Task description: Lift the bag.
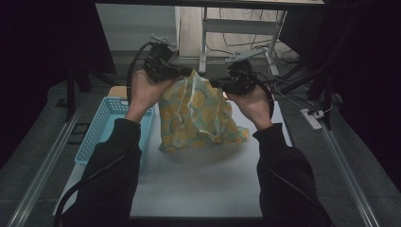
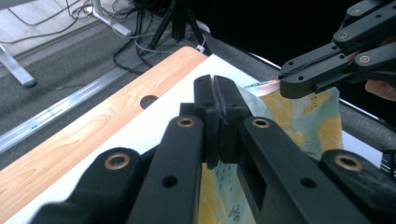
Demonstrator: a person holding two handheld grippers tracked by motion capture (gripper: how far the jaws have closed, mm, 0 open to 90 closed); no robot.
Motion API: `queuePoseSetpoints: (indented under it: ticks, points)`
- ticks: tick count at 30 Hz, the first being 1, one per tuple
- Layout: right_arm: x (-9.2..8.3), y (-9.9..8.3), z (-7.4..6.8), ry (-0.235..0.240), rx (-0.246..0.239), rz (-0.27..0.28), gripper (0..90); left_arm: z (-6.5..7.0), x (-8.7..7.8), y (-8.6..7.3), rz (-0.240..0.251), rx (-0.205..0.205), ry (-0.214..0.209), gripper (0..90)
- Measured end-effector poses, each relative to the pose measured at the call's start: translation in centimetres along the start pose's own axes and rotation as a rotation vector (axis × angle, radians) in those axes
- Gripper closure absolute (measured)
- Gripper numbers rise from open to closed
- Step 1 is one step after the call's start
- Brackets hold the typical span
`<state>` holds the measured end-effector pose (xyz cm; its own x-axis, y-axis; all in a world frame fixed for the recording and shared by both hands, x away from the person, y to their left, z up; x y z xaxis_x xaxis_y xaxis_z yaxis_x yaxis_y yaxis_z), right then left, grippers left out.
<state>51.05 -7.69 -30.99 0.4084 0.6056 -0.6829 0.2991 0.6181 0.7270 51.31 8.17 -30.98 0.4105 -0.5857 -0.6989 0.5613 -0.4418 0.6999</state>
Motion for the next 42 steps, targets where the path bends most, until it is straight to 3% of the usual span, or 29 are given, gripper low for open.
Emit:
queuePoseSetpoints:
  ticks: [8, 20, 23, 31, 42]
  points:
    - [1.7, -0.8, 0.5, 0.006, 0.033, -0.020, 86.1, -0.8, 1.8, -0.8, -0.025, -0.002, 0.021, 84.0]
    - [1.2, -1.4, 0.5, 0.016, 0.051, 0.010, 59.2, -1.1, 0.8, -2.3, 0.017, -0.008, -0.027, 46.0]
    - [1.1, -1.7, 0.3, 0.036, 0.065, 0.010, 52.2, -1.1, 0.3, -2.9, 0.028, -0.001, -0.038, 36.8]
    - [0.8, -2.8, -0.1, 0.064, 0.078, 0.018, 42.0, -1.2, -1.1, -4.8, 0.042, -0.019, -0.058, 22.9]
    - [0.5, -4.9, -1.1, 0.071, 0.085, 0.018, 24.7, -1.0, -0.7, -8.6, -0.015, -0.031, -0.033, 6.1]
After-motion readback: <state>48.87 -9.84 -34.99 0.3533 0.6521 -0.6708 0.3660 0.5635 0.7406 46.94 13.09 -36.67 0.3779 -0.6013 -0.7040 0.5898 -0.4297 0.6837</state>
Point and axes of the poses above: each handheld gripper's, and its own axes: x roughly forward along the jaws, y roughly out of its top, z roughly to its right, the point moved 7 cm from there along x, roughly forward along the jaws, and after that the axes turned 11 degrees about -z, right-handed, at the moved point
